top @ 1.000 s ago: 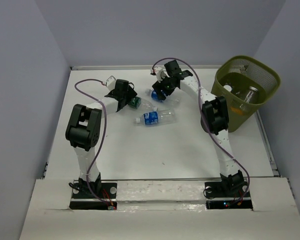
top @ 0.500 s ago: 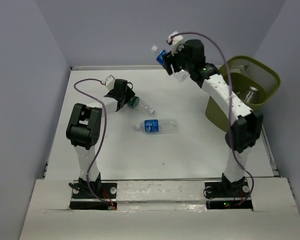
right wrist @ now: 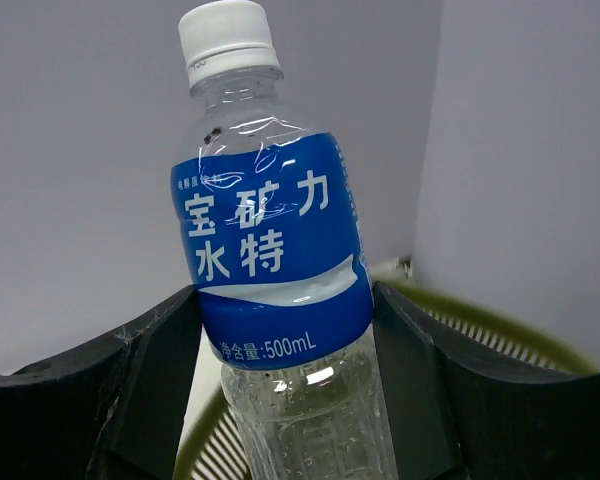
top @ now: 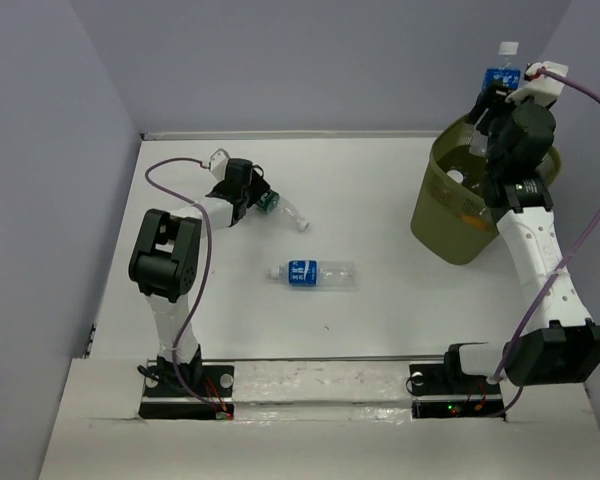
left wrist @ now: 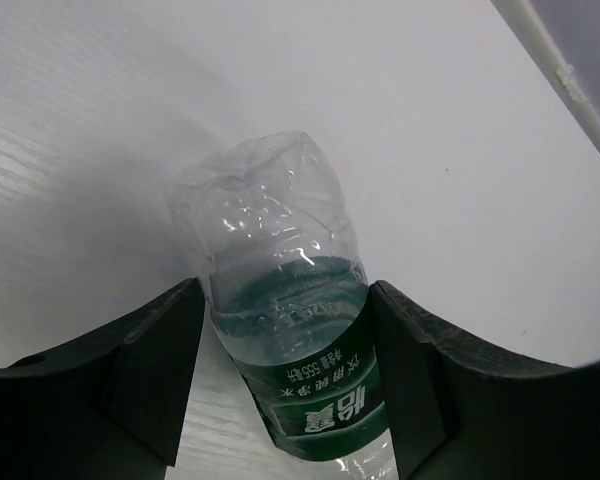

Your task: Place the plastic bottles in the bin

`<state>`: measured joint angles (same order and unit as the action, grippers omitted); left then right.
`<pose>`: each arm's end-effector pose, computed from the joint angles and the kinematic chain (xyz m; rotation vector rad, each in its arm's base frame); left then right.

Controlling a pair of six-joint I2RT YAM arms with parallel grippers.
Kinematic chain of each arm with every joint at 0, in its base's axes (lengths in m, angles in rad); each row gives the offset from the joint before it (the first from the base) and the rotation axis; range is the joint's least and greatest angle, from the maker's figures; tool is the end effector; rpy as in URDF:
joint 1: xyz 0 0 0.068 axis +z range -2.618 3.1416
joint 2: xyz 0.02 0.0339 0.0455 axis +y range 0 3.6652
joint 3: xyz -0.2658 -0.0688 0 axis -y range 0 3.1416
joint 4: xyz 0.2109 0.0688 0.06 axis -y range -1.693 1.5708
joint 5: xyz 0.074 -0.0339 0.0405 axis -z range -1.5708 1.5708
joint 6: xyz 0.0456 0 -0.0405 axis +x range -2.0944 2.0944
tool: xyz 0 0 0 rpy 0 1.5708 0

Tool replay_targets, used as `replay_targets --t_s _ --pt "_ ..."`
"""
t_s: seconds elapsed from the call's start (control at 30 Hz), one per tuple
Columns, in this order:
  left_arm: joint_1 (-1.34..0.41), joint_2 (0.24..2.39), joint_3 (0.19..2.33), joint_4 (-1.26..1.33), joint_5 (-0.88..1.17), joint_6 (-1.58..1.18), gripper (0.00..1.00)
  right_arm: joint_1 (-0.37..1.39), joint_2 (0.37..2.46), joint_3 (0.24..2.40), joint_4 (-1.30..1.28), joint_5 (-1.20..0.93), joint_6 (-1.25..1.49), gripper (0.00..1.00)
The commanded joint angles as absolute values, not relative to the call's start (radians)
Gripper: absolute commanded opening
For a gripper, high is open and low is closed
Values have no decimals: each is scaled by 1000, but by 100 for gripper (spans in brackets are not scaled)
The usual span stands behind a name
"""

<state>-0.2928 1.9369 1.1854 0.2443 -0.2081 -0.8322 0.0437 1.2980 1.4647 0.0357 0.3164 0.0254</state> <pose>0.3990 -0.1104 0.2039 -0.6828 1.9865 -0.4726 0.2617 -0.0028 0.4872 0.2526 1.3571 -0.1586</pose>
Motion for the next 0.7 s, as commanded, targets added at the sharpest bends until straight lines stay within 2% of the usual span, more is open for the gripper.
replay_targets --t_s 0.0,0.03,0.13,0.23,0.33,0.4,0.43,0.5,0.53,0.57,0.67 --pt "-288 1801 1166 330 -186 -838 62 5 1273 1315 26 357 178 53" --pt "-290 1789 1164 334 -180 -836 61 5 1270 1299 25 365 181 63" --pt "-291 1735 1167 345 -150 -830 58 -6 1270 1284 -38 408 199 99" --pt "-299 1674 1170 354 -137 -828 57 -15 1229 1279 -57 385 204 100" --pt "-322 1609 1184 367 -133 -815 53 -15 1157 1299 -93 274 207 98" --pt "-337 1577 1207 371 -135 -798 52 -15 1096 1281 -97 16 219 92" --pt "-348 1568 1216 371 -130 -793 52 -15 1082 1272 -101 -206 228 91" --pt "-359 1546 1241 371 -111 -785 50 7 1066 1246 -107 -453 253 87" --pt "-362 1539 1247 370 -104 -781 50 32 1069 1217 -113 -566 253 86" --pt "-364 1520 1253 368 -95 -778 50 131 1077 1201 -133 -701 242 85" --pt "-364 1477 1278 367 -101 -769 50 366 1113 1132 -185 -675 111 84"
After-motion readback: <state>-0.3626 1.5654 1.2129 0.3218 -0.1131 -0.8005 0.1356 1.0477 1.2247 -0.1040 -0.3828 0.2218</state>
